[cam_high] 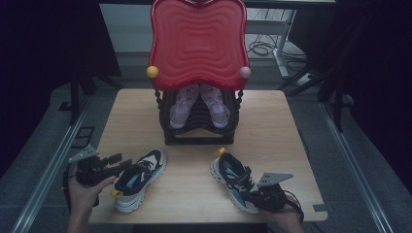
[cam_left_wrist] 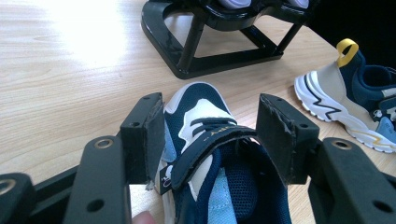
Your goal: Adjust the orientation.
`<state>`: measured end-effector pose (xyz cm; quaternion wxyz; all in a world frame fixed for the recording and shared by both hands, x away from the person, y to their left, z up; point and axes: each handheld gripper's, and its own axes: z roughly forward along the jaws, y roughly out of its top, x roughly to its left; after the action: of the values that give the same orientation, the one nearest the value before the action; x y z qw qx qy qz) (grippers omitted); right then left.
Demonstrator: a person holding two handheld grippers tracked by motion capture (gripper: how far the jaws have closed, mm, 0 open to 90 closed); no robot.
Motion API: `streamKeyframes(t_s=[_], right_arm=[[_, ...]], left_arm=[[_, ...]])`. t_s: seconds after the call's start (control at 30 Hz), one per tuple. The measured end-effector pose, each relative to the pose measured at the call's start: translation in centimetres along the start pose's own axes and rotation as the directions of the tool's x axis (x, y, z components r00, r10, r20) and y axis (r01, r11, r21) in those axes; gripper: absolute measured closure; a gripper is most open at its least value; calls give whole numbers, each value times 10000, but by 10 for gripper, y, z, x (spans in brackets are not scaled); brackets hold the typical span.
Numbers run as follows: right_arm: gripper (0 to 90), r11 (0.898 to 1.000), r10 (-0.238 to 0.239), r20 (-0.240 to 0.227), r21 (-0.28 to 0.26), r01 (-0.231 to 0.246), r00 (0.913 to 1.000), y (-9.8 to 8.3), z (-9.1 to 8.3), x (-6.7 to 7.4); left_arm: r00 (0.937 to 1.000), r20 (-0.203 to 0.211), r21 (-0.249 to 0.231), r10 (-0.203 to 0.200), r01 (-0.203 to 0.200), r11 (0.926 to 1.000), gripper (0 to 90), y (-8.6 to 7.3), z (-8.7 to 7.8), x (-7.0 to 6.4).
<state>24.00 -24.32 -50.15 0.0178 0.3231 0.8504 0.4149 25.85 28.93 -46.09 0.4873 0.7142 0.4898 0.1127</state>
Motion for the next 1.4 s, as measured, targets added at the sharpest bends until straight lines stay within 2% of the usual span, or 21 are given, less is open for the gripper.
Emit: streamKeyframes(t_s=[0.2, 0.33, 0.47, 0.63, 0.73, 1.0, 1.23, 1.4], right_arm=[[895, 9999, 163, 207, -4, -163, 9997, -4, -8, -6], [895, 9999, 96, 619, 115, -103, 9980, -5, -14, -11], [895, 9996, 281, 912, 0, -282, 9954, -8, -20, -19], [895, 9983, 575, 1487, -198, -552, 9872, -12, -29, -31], [895, 9972, 729, 1678, -300, -688, 9831, -13, -31, -36], [895, 9960, 874, 1929, -376, -816, 9773, -12, -33, -43], [895, 9953, 956, 2423, -388, -888, 9655, -9, -33, -52], [895, 9936, 1109, 2548, -504, -1013, 9606, -7, -33, -58]], left_arm=[[10000, 6, 24, -32, 32, 10000, 425, 0, 1, 0], [10000, 6, 37, -28, 28, 10000, 425, 0, 1, 0], [10000, 5, 45, -32, 32, 10000, 425, -1, 1, 0], [10000, -4, 58, -8, 8, 10000, 425, 0, 2, 0], [10000, -1, 89, -3, 3, 10000, 425, -1, 3, 0], [10000, 3, 90, 20, -20, 10000, 425, 0, 3, 0], [10000, -67, 132, 54, -53, 9999, 425, 0, 4, -1], [9999, -77, 137, 75, -74, 9999, 425, 0, 4, -2]])
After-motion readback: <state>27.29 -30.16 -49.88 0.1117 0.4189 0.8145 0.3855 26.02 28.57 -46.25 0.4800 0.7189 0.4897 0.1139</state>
